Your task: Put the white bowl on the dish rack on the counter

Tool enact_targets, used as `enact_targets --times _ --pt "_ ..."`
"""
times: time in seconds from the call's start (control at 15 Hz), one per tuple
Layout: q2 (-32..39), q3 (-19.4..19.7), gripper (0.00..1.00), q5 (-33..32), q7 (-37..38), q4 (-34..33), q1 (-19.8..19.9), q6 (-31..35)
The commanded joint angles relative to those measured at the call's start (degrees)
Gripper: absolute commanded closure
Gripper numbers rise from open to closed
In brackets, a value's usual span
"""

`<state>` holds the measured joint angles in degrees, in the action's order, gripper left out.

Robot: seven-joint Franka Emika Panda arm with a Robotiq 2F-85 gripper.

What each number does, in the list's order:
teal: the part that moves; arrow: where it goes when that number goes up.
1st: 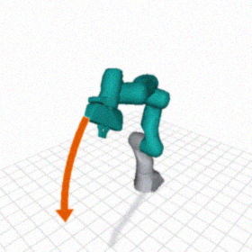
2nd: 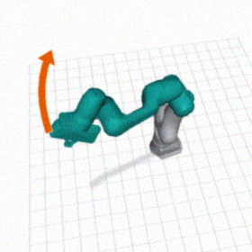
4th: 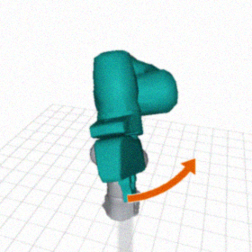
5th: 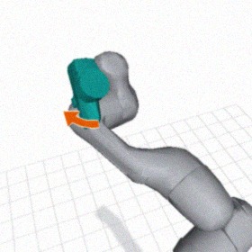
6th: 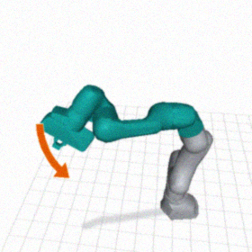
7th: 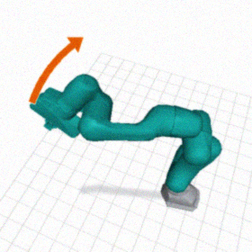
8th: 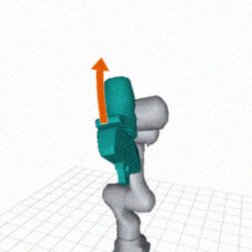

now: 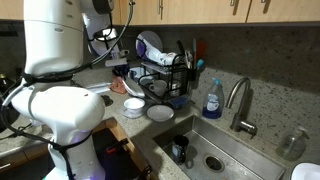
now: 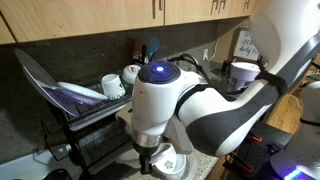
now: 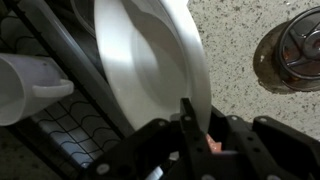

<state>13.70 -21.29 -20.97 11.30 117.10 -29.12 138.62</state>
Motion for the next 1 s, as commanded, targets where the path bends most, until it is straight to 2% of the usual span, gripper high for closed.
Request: enact_targets --times 0.0,0.4,0.93 --pt "1.5 -0.9 0.96 1.3 -5.0 -2.4 -0.1 2.7" --pt "5.5 -2.0 0.96 5.9 -13.7 -3.6 0.7 7.4" --pt "10.0 -2.0 0.96 7.8 -21.4 -7.1 0.6 7.5"
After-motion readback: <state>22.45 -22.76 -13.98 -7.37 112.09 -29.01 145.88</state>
